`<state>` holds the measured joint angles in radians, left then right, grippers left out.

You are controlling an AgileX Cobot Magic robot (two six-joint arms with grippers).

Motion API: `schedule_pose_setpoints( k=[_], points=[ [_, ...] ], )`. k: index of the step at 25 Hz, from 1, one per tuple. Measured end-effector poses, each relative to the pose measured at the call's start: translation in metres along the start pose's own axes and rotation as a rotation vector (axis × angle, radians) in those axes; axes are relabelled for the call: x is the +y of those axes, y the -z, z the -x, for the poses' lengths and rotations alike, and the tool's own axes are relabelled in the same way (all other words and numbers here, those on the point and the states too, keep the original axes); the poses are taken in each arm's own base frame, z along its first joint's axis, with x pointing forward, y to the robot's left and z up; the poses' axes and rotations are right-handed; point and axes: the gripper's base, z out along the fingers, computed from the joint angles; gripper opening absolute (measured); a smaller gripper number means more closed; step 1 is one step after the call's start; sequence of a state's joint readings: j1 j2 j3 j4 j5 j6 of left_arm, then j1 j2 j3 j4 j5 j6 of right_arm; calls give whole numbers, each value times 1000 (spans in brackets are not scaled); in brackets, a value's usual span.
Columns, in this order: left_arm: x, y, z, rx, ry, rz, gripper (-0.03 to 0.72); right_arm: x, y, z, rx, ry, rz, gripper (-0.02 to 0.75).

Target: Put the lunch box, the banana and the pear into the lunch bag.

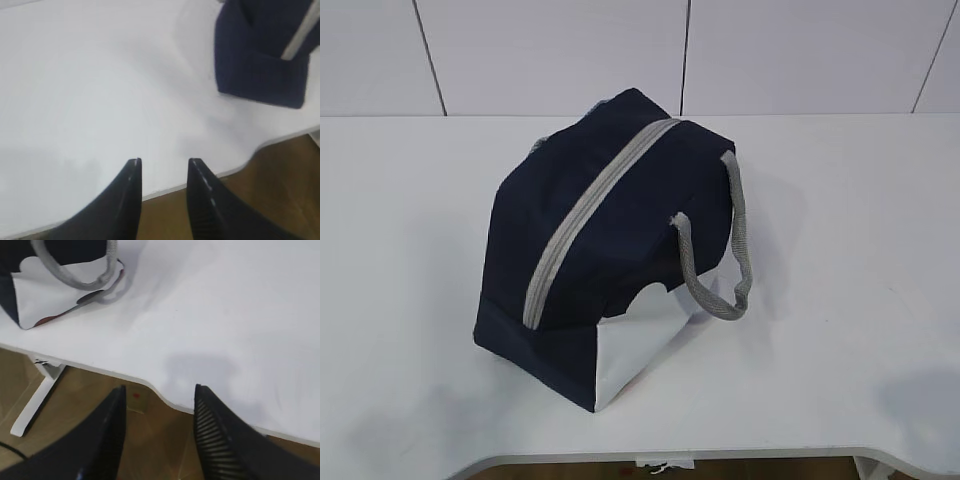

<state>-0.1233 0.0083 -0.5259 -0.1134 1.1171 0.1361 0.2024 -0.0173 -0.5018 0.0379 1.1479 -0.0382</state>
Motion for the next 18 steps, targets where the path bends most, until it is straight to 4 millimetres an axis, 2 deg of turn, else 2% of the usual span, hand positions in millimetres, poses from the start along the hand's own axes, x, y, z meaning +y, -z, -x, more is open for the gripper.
schedule_pose_setpoints(
  k=[4, 18],
  points=[
    [-1, -1, 1, 3, 65, 116, 235, 1, 0, 0, -1, -50, -83, 354],
    [-2, -1, 1, 3, 74, 125, 237, 1, 0, 0, -1, -59, -100, 354]
  ],
)
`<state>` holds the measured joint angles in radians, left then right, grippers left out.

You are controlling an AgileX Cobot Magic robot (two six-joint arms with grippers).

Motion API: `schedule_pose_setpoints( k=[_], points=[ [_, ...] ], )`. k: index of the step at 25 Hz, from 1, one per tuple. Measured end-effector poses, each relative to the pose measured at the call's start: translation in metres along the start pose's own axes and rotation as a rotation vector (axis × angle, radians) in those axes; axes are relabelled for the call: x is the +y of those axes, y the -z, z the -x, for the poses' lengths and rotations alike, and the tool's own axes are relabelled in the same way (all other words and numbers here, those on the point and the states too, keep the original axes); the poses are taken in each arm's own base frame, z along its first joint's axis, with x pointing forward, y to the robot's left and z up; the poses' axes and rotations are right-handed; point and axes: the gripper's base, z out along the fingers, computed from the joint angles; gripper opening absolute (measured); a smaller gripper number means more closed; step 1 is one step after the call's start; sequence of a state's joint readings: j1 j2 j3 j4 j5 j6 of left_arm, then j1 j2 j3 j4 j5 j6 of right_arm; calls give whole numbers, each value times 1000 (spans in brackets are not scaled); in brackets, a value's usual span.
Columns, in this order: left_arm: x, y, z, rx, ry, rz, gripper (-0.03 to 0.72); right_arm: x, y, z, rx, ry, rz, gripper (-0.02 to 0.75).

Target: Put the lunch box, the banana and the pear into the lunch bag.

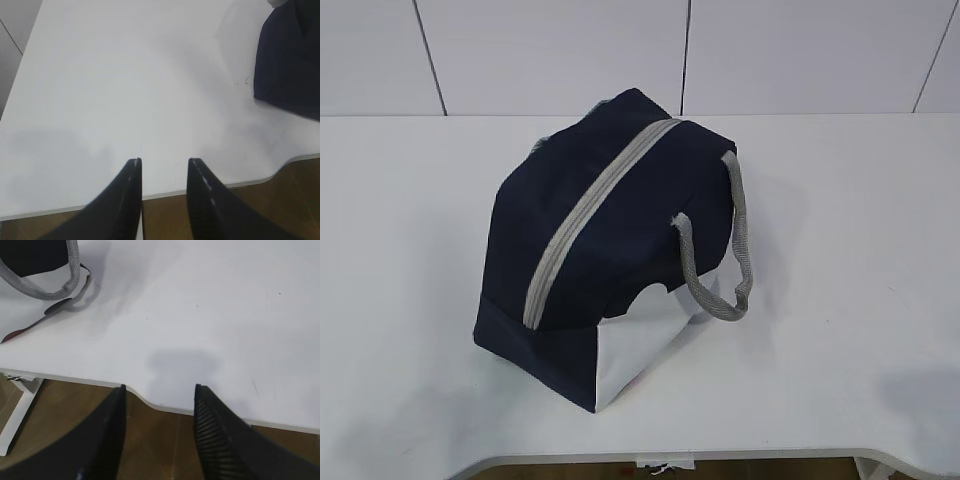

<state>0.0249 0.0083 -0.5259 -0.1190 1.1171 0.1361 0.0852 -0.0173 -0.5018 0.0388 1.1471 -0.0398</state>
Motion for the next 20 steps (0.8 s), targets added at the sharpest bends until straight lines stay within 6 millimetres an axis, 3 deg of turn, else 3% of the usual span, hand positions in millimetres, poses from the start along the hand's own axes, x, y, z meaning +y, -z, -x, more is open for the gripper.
schedule_pose_setpoints(
  k=[20],
  points=[
    [0, 0, 0, 0, 0, 0, 237, 0, 0, 0, -2, 0, 0, 354]
  ],
)
